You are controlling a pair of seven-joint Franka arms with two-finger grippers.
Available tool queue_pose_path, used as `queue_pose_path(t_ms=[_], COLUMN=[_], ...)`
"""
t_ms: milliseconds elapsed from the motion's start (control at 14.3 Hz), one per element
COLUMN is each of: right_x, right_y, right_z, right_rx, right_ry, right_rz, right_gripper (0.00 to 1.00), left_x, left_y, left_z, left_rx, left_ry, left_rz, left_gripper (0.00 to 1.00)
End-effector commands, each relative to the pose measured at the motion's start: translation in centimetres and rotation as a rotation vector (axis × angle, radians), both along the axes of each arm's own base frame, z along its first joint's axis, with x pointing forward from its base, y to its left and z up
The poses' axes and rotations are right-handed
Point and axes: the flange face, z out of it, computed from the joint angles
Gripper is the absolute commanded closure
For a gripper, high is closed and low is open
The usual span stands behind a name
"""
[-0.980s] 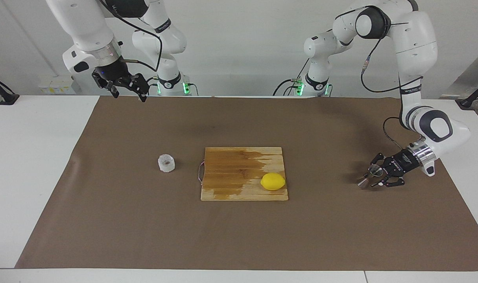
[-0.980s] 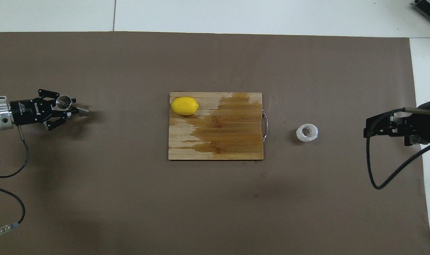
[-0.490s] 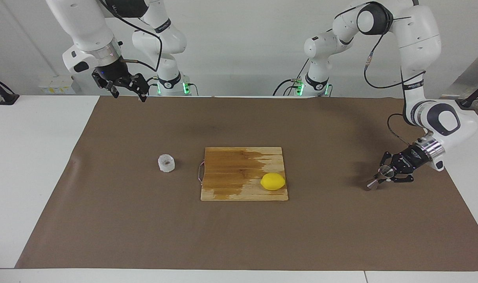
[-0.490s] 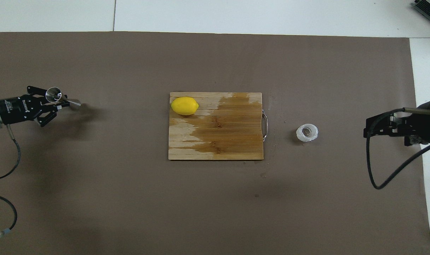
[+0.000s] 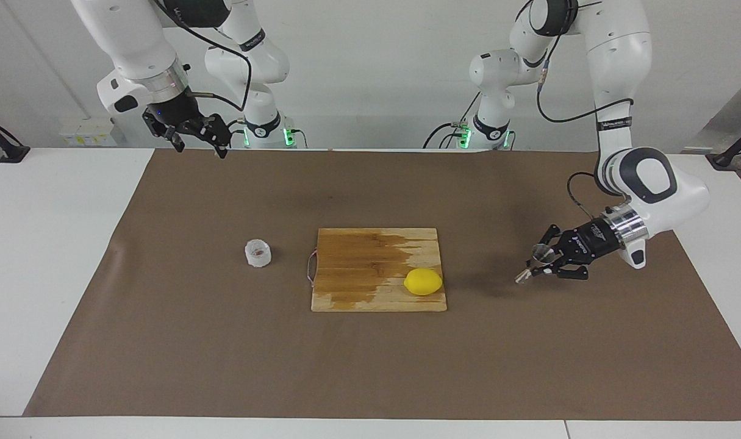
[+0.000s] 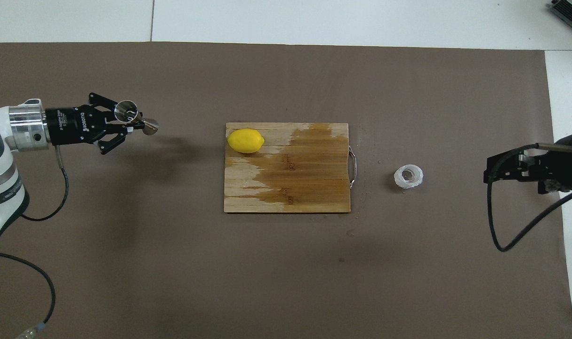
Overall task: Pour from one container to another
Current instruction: 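Lift the silver cup with the left gripper over the wooden board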
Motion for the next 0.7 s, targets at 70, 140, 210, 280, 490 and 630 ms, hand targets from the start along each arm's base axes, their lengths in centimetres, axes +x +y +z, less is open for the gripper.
queue_pose_path(t_ms=[70, 140, 210, 280, 490, 630], right_x=[0.0, 0.0, 0.0, 0.0, 0.0, 0.0], right_y=[-0.2, -0.2, -0.2, -0.2, -0.2, -0.2], right_z=[0.4, 0.4, 0.4, 0.4, 0.4, 0.4], right_rx=[0.029, 0.029, 0.029, 0.029, 0.029, 0.029], right_ry=[-0.011, -0.011, -0.012, -0.012, -0.011, -0.011], right_rz=[0.011, 0.011, 0.011, 0.011, 0.011, 0.011], right_gripper=[0.00, 0.00, 0.00, 0.00, 0.00, 0.00], left_x=[-1.1, -1.3, -1.5, -1.5, -2.9, -4.4], left_y=[-6.7, -8.6, -10.8, -12.2, -16.4, -19.3], left_z=[2.6, 3.2, 3.7, 3.8, 2.7, 1.9], left_rx=[-0.029, -0.030, -0.012, -0.008, -0.048, -0.050], left_ry=[0.021, 0.021, 0.023, 0.031, 0.076, 0.084], left_rz=[0.031, 0.028, 0.047, 0.081, 0.151, 0.176], left_gripper=[1.00, 1.00, 1.00, 1.00, 1.00, 1.00])
